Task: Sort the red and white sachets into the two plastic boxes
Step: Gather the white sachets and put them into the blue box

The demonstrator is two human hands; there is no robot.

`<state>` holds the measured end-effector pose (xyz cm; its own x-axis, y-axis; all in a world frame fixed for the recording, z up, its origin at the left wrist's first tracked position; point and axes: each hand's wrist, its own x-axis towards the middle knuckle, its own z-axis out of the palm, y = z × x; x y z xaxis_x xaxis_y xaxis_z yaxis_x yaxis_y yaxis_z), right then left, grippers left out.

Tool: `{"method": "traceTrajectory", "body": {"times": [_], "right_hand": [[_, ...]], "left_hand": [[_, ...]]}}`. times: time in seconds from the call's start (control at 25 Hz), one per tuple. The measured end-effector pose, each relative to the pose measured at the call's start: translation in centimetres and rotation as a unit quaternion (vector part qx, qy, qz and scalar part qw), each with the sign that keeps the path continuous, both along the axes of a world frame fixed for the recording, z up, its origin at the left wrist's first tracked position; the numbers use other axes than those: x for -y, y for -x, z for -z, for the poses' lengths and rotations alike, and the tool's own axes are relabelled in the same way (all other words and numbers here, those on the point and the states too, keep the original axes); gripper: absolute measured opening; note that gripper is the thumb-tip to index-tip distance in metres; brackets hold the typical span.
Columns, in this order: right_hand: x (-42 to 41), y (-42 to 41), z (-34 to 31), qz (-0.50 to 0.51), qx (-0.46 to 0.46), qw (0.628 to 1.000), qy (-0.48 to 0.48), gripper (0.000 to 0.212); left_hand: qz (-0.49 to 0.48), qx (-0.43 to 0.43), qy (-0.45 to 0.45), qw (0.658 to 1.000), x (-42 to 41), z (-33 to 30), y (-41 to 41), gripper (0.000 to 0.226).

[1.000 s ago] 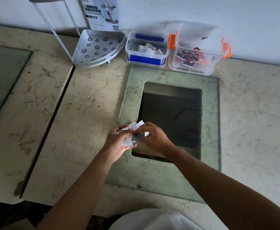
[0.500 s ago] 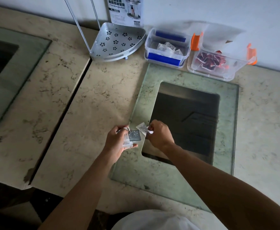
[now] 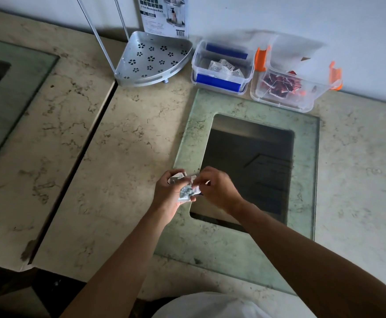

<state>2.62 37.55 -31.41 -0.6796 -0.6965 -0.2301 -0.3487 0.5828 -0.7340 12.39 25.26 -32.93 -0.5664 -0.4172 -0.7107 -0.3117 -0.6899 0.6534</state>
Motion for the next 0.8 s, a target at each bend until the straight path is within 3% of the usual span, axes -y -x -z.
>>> {"method": "traceTrajectory", "body": {"times": [0.08,0.2,0.36,0.52,0.56,0.68,0.8], "right_hand": [[-0.5,1.0,0.7,0.108,-0.022,0.992,-0.055,0.018],[-1.3,0.6,1.6,0.051,-0.075,0.966,-0.240,0.047],[-1.2,0.0,1.9,0.072,-0.044,0.976,-0.201,0.037],[-0.7,0.8,1.9,0.113,0.059,0.978,-0.165,0.049],[-0.8,0.7,2.0,0.100,0.050,0.980,-0.163,0.052],[-0.8,0.1,2.2,0.015,-0.106,0.970,-0.219,0.060],[-0.7,-0.1,2.3,0.007,-0.116,0.965,-0.237,0.055]], "left_hand": [[-0.014,-0.007,-0.004,1.000,0.0,0.1,-0.2,0.027],[-0.033,0.010,0.003,0.999,0.4,0.2,-0.4,0.029],[-0.024,0.037,0.036,0.998,0.8,0.5,-0.7,0.042],[-0.023,0.040,0.050,0.998,0.9,0.7,-0.6,0.046],[-0.021,0.042,0.053,0.997,0.9,0.6,-0.4,0.046],[0.000,0.057,0.072,0.996,0.7,0.6,0.2,0.045],[0.004,0.066,0.083,0.994,0.6,0.6,0.6,0.043]]}}
